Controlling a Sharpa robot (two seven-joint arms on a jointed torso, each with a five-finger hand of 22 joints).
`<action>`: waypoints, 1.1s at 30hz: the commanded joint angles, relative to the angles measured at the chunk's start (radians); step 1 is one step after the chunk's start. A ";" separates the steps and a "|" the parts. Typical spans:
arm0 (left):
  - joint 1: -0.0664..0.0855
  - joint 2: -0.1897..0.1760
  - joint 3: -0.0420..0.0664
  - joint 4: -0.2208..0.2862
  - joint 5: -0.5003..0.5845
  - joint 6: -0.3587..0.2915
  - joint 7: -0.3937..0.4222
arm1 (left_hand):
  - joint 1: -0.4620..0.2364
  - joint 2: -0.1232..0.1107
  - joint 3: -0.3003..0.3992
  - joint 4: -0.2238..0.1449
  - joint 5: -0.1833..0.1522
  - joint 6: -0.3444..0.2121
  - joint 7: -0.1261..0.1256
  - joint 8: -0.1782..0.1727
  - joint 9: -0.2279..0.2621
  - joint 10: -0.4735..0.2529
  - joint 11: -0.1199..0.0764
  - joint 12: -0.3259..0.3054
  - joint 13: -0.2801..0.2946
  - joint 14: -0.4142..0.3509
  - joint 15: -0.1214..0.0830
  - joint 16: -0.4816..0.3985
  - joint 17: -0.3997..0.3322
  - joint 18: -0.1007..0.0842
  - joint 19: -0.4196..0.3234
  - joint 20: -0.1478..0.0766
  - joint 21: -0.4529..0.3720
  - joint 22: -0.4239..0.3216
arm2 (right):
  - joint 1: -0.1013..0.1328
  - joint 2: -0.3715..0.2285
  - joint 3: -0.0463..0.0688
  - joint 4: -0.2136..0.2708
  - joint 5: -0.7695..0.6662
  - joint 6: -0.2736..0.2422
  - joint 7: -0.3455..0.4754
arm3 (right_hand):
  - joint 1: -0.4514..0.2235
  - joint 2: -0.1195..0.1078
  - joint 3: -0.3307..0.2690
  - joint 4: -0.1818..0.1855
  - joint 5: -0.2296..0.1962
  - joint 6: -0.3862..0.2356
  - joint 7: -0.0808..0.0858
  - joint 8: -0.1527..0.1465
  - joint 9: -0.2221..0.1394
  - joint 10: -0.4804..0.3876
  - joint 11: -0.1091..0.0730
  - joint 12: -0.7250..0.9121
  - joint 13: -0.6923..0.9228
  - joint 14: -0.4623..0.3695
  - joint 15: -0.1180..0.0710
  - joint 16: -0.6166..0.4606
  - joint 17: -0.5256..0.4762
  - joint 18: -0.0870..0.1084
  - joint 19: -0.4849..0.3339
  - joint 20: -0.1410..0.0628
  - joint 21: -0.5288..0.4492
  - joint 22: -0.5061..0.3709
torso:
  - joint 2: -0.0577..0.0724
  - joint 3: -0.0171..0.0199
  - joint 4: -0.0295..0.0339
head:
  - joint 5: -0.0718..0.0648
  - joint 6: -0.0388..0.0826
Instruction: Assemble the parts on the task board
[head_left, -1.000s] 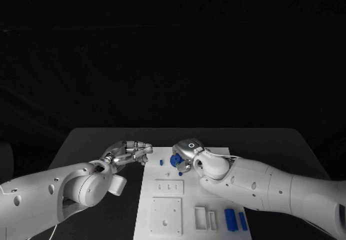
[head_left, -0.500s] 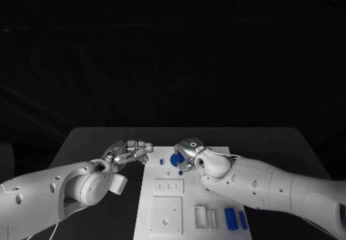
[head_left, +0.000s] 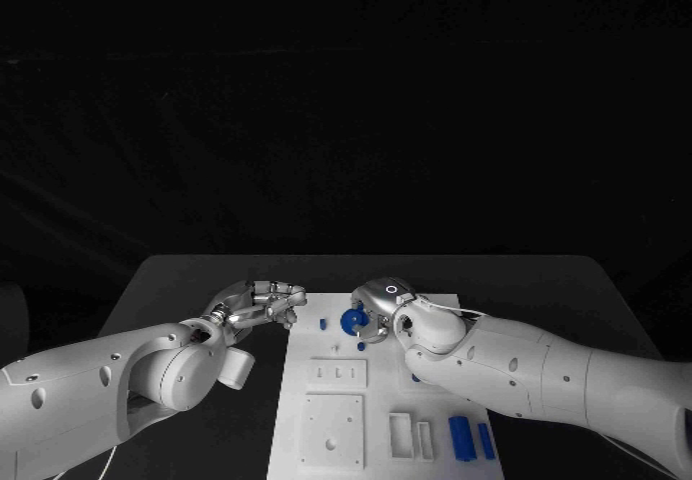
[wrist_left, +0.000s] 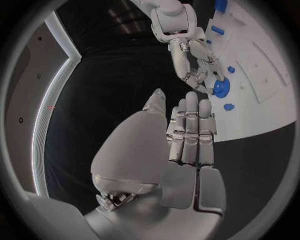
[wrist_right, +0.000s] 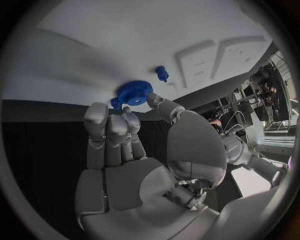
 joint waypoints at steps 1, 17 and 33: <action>0.001 0.001 0.001 0.002 -0.003 0.016 0.004 | -0.003 0.006 -0.005 0.001 -0.003 0.003 0.003 -0.006 0.001 0.006 0.001 -0.006 -0.002 -0.004 -0.002 -0.001 0.001 0.029 0.002 -0.008 0.004 -0.001 | 0.000 -0.003 0.000 0.002 0.066 0.013 0.029 | -0.015 0.002 0.000 0.011 0.019 -0.007 -0.002 0.000 0.000 -0.003 -0.001 0.002 0.002 -0.002 0.007 -0.004 0.002 0.084 0.001 -0.012 -0.004 0.012 | 0.000 -0.0005 -0.0014 | 0.001 0.001; 0.001 -0.012 0.001 0.001 -0.003 0.013 0.010 | -0.004 0.006 -0.006 0.001 -0.003 0.003 0.003 -0.007 0.001 0.007 0.001 -0.007 -0.002 -0.005 -0.001 -0.002 0.002 0.029 0.001 -0.008 0.005 -0.002 | 0.023 -0.155 0.053 0.106 0.401 -0.137 0.303 | -0.003 0.021 -0.008 -0.015 0.090 0.009 0.006 0.015 0.007 -0.011 0.007 0.006 0.001 -0.002 0.014 -0.007 0.016 0.084 0.000 -0.024 -0.002 0.015 | -0.002 0.0030 -0.0079 | -0.002 0.015; -0.005 0.002 0.000 -0.041 -0.011 0.025 0.012 | 0.003 0.006 -0.009 0.000 -0.003 0.013 0.000 -0.007 0.005 0.089 -0.031 0.033 0.021 -0.005 -0.006 -0.003 0.004 0.027 -0.003 -0.011 0.011 -0.008 | 0.045 -0.318 0.076 0.016 0.581 0.018 0.477 | 0.051 0.048 -0.074 -0.096 0.130 0.005 0.010 0.019 0.010 -0.046 0.011 -0.008 -0.016 -0.004 0.018 -0.021 0.022 0.084 -0.021 -0.014 -0.002 0.019 | -0.016 0.0244 -0.0340 | -0.014 0.022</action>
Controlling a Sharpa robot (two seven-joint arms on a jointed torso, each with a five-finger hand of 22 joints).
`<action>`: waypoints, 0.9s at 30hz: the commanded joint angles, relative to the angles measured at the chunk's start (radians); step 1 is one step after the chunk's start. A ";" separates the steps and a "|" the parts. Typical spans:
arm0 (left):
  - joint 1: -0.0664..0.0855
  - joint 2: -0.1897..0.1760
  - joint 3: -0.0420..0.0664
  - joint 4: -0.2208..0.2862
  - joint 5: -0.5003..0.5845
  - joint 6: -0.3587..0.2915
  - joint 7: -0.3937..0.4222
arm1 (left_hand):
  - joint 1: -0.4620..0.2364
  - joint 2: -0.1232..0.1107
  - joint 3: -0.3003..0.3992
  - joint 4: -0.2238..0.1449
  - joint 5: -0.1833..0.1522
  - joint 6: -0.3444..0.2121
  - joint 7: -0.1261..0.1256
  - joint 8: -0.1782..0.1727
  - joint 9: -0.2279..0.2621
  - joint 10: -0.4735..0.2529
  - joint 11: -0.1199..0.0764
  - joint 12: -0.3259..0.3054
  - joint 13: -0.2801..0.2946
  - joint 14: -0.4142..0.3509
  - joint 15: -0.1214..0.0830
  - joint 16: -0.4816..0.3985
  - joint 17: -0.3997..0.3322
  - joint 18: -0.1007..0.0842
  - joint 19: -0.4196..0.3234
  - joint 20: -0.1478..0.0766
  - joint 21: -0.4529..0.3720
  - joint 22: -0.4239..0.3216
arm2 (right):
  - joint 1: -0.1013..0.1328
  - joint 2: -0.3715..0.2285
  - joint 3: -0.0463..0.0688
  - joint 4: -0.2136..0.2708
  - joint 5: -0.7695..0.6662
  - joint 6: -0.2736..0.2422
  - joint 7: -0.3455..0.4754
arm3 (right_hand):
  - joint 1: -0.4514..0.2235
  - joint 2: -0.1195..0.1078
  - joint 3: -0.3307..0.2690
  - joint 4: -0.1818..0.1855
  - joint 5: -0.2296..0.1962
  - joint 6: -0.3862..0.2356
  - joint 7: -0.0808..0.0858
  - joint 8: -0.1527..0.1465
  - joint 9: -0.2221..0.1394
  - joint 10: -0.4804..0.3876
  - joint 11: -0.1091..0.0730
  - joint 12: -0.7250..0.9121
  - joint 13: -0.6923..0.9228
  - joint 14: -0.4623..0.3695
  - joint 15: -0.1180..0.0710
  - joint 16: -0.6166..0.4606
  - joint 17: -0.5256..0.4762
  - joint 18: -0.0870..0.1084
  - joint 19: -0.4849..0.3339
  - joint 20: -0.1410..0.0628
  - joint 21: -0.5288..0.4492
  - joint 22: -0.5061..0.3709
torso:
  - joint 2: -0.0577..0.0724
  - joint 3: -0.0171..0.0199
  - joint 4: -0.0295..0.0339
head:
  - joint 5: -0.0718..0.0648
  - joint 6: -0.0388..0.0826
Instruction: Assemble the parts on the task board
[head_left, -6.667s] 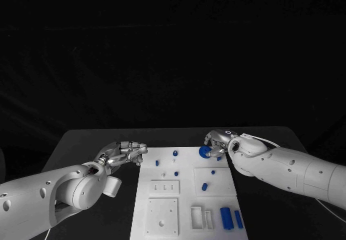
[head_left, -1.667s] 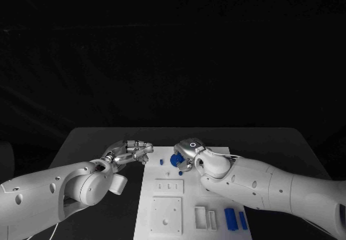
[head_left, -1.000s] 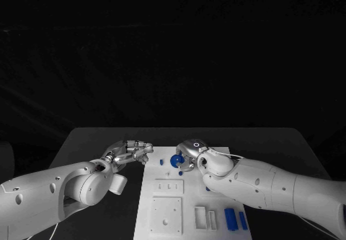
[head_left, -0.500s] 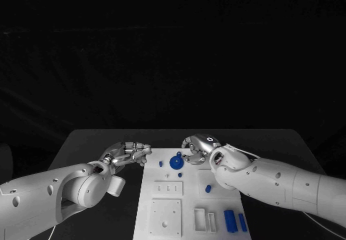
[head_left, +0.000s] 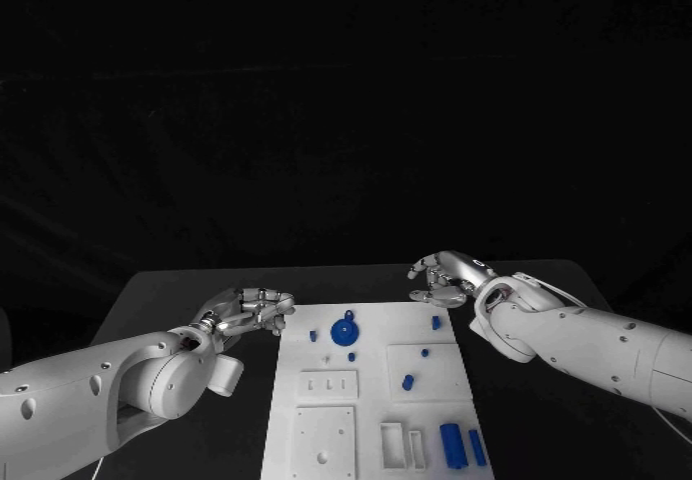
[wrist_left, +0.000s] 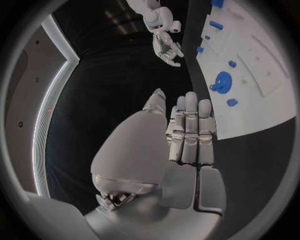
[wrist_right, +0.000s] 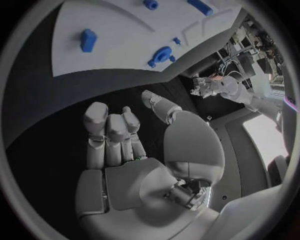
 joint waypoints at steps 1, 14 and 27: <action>-0.003 0.005 0.000 -0.003 -0.010 0.023 0.011 | 0.002 0.007 -0.008 -0.002 -0.003 0.006 -0.001 -0.003 0.001 0.014 -0.006 0.009 0.005 -0.003 -0.004 -0.003 0.002 0.026 -0.001 -0.005 0.007 -0.002 | -0.002 -0.010 0.000 -0.037 0.051 0.089 0.080 | 0.018 -0.004 -0.006 -0.012 0.004 0.001 0.005 0.002 0.001 -0.022 0.011 -0.007 -0.003 0.000 0.007 -0.007 0.002 0.107 -0.012 0.002 -0.002 0.019 | -0.005 0.0116 -0.0096 | -0.004 -0.002; -0.009 0.013 0.000 -0.009 -0.012 0.033 0.011 | 0.004 0.008 -0.011 -0.002 -0.004 0.009 -0.002 -0.004 0.003 0.039 -0.019 0.030 0.018 -0.001 -0.005 -0.003 0.003 0.025 -0.002 -0.006 0.010 -0.005 | -0.032 -0.011 -0.001 -0.142 0.017 0.137 0.081 | 0.047 -0.002 -0.024 -0.040 0.022 -0.007 -0.006 0.001 0.000 -0.027 0.001 -0.010 -0.007 -0.001 -0.002 -0.015 0.004 0.107 -0.024 0.011 0.000 0.020 | -0.009 0.0311 -0.0212 | -0.013 -0.009; -0.014 0.019 0.000 -0.014 -0.012 0.039 0.012 | 0.007 0.007 -0.014 -0.002 -0.004 0.008 -0.001 -0.007 0.003 0.011 -0.008 0.018 0.017 -0.004 -0.004 -0.005 0.004 0.025 -0.004 -0.006 0.012 -0.008 | -0.084 0.037 -0.002 -0.231 0.001 0.175 0.083 | 0.061 -0.003 -0.033 -0.057 0.032 -0.025 -0.015 -0.006 -0.003 -0.032 -0.008 -0.014 -0.010 -0.004 -0.010 -0.022 0.005 0.107 -0.032 0.017 0.001 0.020 | -0.008 0.0307 -0.0101 | -0.016 -0.022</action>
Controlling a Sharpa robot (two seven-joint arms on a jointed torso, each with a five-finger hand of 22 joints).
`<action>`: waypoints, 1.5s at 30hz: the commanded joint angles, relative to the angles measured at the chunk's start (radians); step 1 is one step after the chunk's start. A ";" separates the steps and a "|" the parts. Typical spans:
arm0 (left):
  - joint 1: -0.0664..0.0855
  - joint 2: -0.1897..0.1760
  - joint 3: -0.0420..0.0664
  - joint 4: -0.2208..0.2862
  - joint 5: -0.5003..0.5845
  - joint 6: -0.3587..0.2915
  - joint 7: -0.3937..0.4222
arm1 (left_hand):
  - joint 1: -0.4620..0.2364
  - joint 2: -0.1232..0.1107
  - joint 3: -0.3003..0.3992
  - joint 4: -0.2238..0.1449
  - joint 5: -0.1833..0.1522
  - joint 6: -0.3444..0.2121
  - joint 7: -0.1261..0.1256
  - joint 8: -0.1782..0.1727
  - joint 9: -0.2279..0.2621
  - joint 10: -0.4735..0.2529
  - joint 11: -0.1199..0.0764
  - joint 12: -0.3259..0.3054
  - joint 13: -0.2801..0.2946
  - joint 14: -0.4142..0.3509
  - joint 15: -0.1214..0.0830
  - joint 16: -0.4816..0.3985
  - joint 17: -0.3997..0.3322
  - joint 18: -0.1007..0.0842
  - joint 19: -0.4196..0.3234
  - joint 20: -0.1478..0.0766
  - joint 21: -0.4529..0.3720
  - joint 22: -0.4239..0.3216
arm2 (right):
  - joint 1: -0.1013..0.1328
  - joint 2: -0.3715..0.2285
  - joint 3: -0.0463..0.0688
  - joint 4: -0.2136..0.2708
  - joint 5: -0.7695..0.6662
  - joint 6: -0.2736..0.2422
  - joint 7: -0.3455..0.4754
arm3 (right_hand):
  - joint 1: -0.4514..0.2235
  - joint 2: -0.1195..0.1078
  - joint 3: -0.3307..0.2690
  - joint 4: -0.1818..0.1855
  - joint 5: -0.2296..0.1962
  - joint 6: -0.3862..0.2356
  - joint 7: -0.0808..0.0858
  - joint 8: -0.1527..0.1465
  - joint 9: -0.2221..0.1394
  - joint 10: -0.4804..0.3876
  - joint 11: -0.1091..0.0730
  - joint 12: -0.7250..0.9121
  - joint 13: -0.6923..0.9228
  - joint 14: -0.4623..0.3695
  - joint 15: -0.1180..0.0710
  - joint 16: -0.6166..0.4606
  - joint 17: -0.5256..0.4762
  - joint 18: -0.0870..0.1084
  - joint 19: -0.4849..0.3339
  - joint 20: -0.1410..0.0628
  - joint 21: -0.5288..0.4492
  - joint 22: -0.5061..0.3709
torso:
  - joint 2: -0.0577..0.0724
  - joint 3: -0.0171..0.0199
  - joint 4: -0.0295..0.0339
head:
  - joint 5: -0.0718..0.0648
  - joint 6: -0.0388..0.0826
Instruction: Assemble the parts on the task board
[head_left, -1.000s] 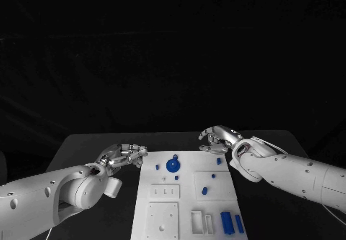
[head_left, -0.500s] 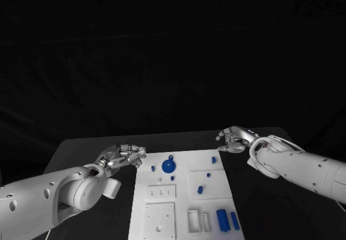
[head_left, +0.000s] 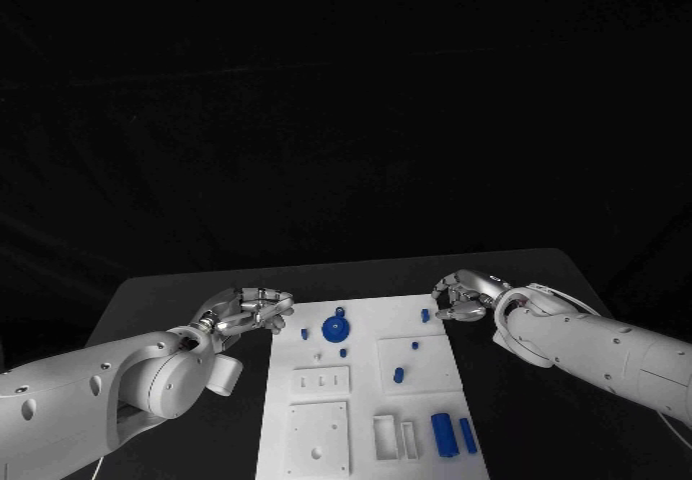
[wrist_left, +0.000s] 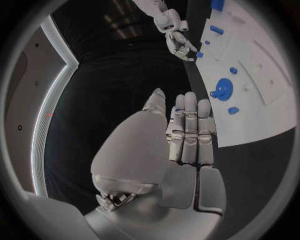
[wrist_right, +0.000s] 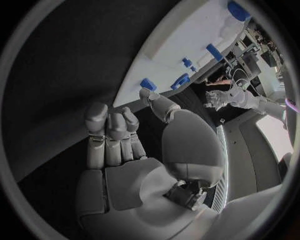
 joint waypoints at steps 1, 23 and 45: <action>0.000 0.000 0.001 0.001 -0.004 0.021 0.011 | 0.007 0.007 -0.005 -0.001 -0.004 0.004 0.003 -0.007 0.001 -0.010 -0.001 -0.006 0.001 -0.002 -0.003 -0.005 0.002 0.016 -0.004 -0.006 0.004 -0.001 | -0.008 0.004 -0.001 -0.004 -0.018 0.044 0.014 | 0.010 -0.001 -0.003 -0.010 0.006 -0.011 -0.002 -0.006 -0.002 -0.005 -0.005 -0.007 -0.001 0.001 -0.009 -0.005 0.002 0.107 -0.011 0.002 0.002 0.020 | 0.001 0.0026 0.0028 | -0.001 -0.005; 0.000 -0.001 0.001 0.000 -0.006 0.022 0.008 | 0.008 0.007 -0.005 0.000 -0.004 0.004 0.003 -0.007 0.001 -0.013 0.001 -0.007 0.002 -0.003 -0.002 -0.005 0.002 0.016 -0.004 -0.006 0.005 -0.002 | -0.023 0.020 -0.001 0.013 -0.018 0.066 0.018 | 0.011 0.029 -0.010 -0.018 -0.019 0.011 -0.007 0.012 0.005 -0.008 -0.010 -0.007 -0.003 -0.001 -0.013 -0.010 0.008 0.107 -0.018 0.007 0.005 0.019 | 0.001 0.0005 0.0020 | 0.001 -0.014; 0.000 -0.003 0.001 0.000 -0.006 0.023 0.006 | 0.009 0.009 -0.005 0.000 -0.004 0.005 0.003 -0.007 0.002 -0.013 0.001 -0.007 0.003 -0.002 -0.002 -0.005 0.002 0.016 -0.005 -0.006 0.005 -0.002 | -0.027 0.024 -0.002 0.014 -0.018 0.059 0.015 | 0.000 0.053 -0.004 -0.012 -0.057 0.082 -0.001 0.044 0.014 -0.007 -0.004 -0.003 -0.004 0.002 -0.008 -0.012 0.018 0.107 -0.020 0.007 0.010 0.018 | 0.001 0.0003 -0.0001 | 0.004 -0.019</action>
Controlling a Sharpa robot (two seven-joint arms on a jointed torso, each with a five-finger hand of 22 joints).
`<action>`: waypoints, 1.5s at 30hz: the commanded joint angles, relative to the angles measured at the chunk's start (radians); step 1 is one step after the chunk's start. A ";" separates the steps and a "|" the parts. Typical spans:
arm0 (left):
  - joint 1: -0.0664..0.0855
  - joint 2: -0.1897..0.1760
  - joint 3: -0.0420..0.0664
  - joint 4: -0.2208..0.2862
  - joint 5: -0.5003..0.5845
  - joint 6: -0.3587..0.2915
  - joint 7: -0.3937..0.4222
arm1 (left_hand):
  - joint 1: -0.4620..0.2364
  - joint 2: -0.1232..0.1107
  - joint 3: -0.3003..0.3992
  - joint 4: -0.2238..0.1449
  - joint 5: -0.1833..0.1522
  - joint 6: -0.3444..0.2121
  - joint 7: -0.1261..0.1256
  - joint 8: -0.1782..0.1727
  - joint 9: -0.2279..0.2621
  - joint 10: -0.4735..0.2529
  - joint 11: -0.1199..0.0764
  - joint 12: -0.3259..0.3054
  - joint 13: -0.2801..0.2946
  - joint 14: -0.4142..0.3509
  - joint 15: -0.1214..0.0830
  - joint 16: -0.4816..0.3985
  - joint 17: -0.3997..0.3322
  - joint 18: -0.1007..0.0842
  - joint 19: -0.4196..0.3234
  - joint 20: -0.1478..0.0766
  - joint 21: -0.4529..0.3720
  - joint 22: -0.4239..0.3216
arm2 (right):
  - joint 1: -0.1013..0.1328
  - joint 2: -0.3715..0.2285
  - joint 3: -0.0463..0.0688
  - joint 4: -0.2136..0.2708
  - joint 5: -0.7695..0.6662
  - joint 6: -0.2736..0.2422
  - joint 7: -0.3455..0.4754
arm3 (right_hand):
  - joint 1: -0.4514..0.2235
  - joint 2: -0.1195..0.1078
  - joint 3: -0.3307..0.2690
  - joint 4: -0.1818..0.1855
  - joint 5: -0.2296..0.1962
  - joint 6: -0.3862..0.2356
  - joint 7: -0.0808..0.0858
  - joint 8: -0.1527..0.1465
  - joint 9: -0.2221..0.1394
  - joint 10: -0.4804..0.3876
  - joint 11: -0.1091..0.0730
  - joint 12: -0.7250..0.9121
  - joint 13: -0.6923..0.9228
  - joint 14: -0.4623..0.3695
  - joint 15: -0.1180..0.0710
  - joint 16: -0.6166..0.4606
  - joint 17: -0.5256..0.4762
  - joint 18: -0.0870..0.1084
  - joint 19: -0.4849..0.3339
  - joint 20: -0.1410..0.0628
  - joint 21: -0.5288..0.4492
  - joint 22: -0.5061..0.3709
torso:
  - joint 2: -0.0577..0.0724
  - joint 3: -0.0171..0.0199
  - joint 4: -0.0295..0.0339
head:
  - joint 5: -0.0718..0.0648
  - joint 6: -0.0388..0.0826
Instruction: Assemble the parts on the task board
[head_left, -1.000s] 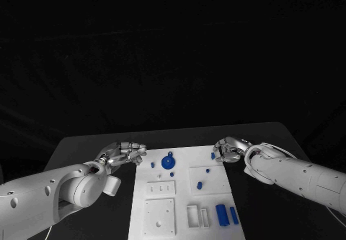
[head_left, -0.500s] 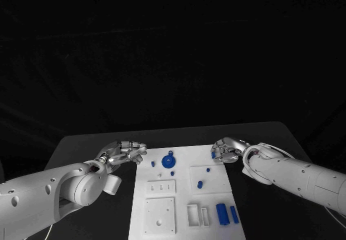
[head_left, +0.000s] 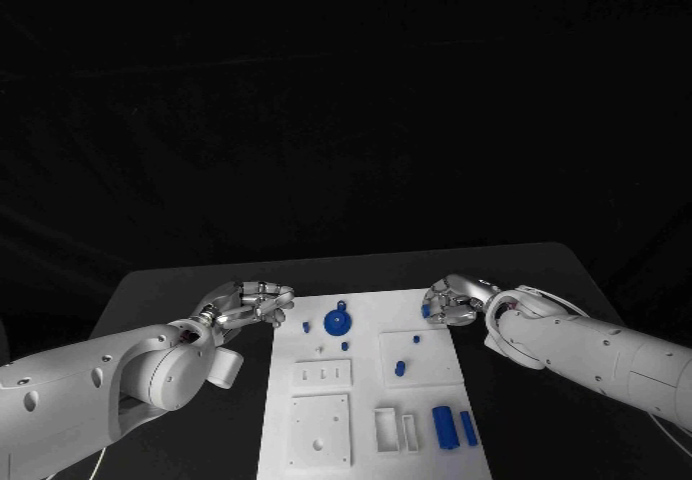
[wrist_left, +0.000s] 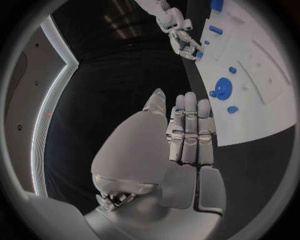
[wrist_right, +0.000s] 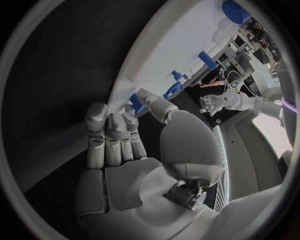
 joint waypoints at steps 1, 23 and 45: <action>0.000 0.000 0.001 0.003 -0.004 0.017 0.007 | 0.005 0.005 -0.005 0.000 -0.004 0.005 0.003 -0.003 0.001 -0.006 0.001 -0.004 0.002 -0.002 -0.002 -0.005 0.002 0.016 -0.001 -0.003 0.005 -0.002 | -0.005 0.001 -0.002 0.000 -0.013 0.025 -0.006 | -0.001 0.014 0.006 0.004 -0.009 0.017 0.015 0.007 0.000 0.000 0.003 0.001 -0.002 0.004 -0.003 -0.007 0.002 0.100 -0.006 0.000 0.006 0.018 | 0.001 0.0000 -0.0009 | 0.000 -0.001; 0.000 -0.002 0.001 0.003 -0.004 0.019 0.002 | 0.005 0.005 -0.005 0.000 -0.005 0.005 0.003 -0.004 0.001 -0.007 0.001 -0.003 0.003 -0.002 -0.002 -0.005 0.002 0.016 -0.001 -0.003 0.006 -0.002 | -0.005 0.008 -0.003 0.000 -0.017 0.022 -0.016 | -0.015 -0.002 0.004 0.005 -0.017 0.015 0.014 -0.003 -0.007 -0.003 0.001 -0.001 -0.004 0.004 -0.005 -0.011 0.007 0.100 -0.007 -0.003 0.009 0.018 | 0.000 -0.0007 0.0001 | -0.001 -0.001; 0.000 -0.003 0.001 0.004 -0.004 0.022 0.000 | 0.005 0.005 -0.006 0.000 -0.006 0.003 0.003 -0.005 0.001 -0.009 0.002 -0.003 0.005 -0.003 -0.002 -0.005 0.002 0.015 -0.002 -0.003 0.007 -0.003 | -0.010 0.015 -0.004 -0.003 -0.017 0.015 -0.025 | -0.021 -0.008 -0.035 -0.016 0.009 -0.044 0.037 -0.035 -0.022 -0.034 0.023 -0.001 -0.001 -0.004 0.016 -0.014 0.015 0.100 -0.016 -0.008 0.006 0.017 | 0.001 -0.0003 0.0001 | -0.001 -0.001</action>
